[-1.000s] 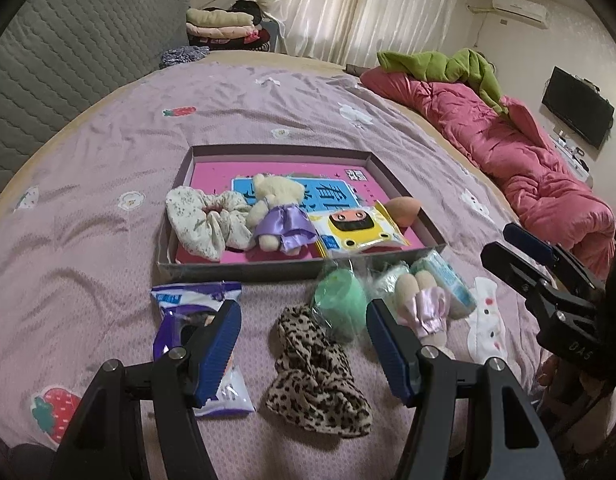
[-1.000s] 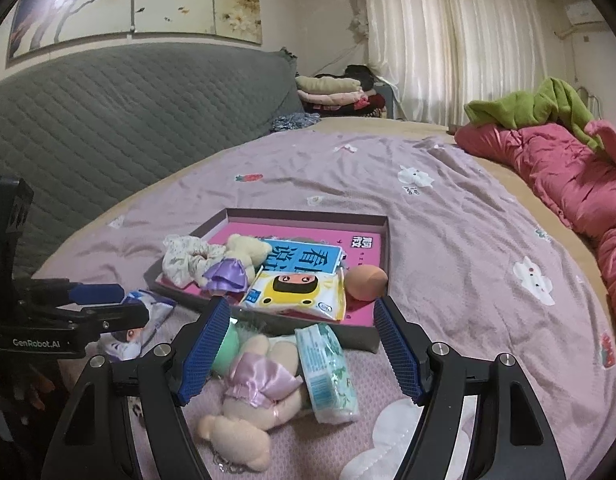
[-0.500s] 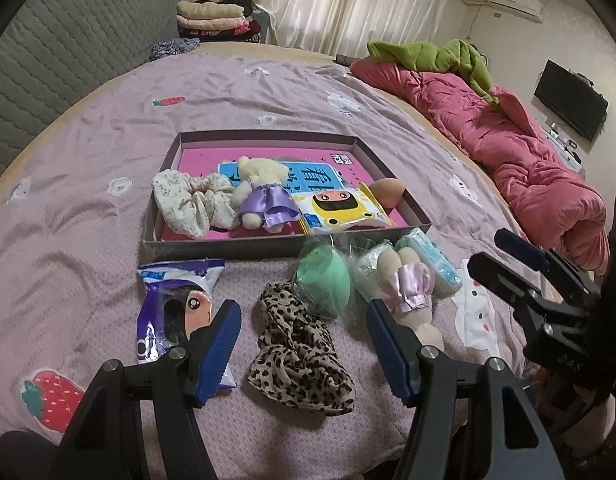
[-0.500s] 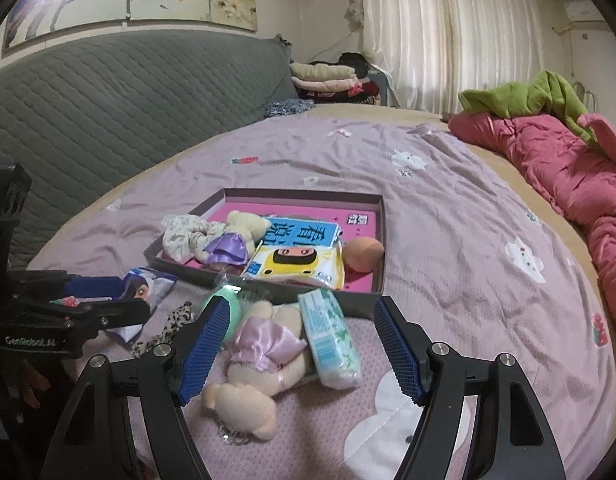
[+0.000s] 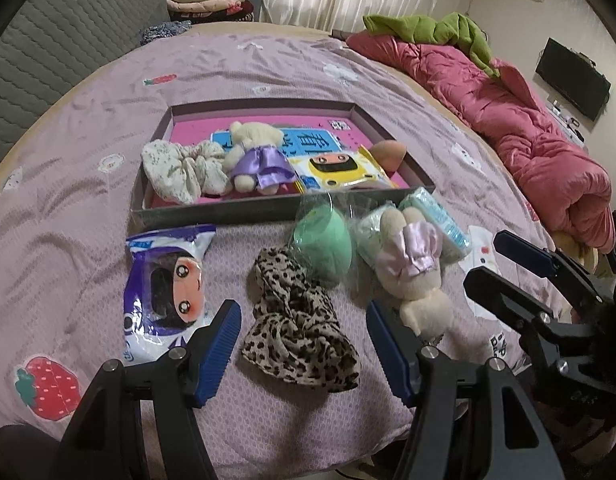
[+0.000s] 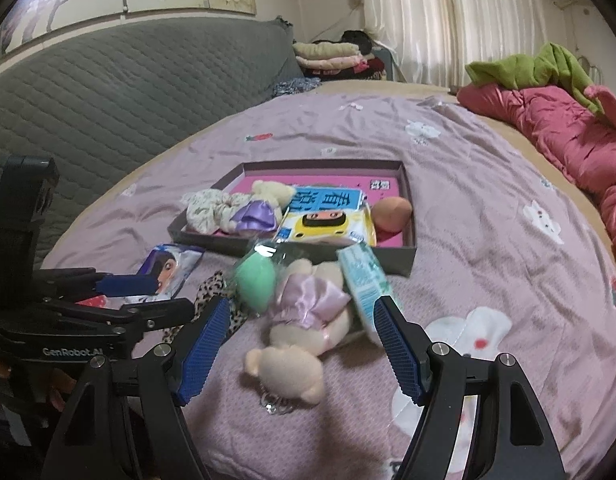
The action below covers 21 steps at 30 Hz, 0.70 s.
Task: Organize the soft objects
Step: 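Grasp the leopard-print scrunchie with the left tool while the right tool grasps the pink-hatted bunny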
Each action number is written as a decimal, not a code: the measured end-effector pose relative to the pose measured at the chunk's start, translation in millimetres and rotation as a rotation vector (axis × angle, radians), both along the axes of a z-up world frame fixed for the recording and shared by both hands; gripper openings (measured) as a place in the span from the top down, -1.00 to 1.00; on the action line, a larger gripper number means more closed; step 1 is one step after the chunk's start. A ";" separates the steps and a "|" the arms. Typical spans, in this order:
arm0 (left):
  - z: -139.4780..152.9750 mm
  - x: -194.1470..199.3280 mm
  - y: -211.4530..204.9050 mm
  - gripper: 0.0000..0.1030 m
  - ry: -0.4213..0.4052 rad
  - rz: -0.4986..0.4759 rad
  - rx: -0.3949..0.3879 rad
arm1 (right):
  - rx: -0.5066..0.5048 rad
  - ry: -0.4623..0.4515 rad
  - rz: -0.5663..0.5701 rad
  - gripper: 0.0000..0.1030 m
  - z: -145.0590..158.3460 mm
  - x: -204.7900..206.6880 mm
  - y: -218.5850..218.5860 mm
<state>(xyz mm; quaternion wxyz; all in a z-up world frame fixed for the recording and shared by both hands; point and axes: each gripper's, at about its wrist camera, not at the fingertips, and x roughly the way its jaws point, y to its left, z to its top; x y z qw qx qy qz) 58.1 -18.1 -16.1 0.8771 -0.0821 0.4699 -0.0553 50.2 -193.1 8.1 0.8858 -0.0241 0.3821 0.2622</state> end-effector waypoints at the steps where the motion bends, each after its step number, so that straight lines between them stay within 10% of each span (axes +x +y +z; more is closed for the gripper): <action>1: -0.7 0.1 -0.2 -0.26 0.002 -0.001 0.000 | -0.002 0.007 0.000 -0.47 -1.4 -1.3 0.5; 21: -20.1 7.7 10.7 -0.26 0.029 -0.004 -0.052 | -0.029 0.156 -0.025 -0.47 -37.1 9.3 12.7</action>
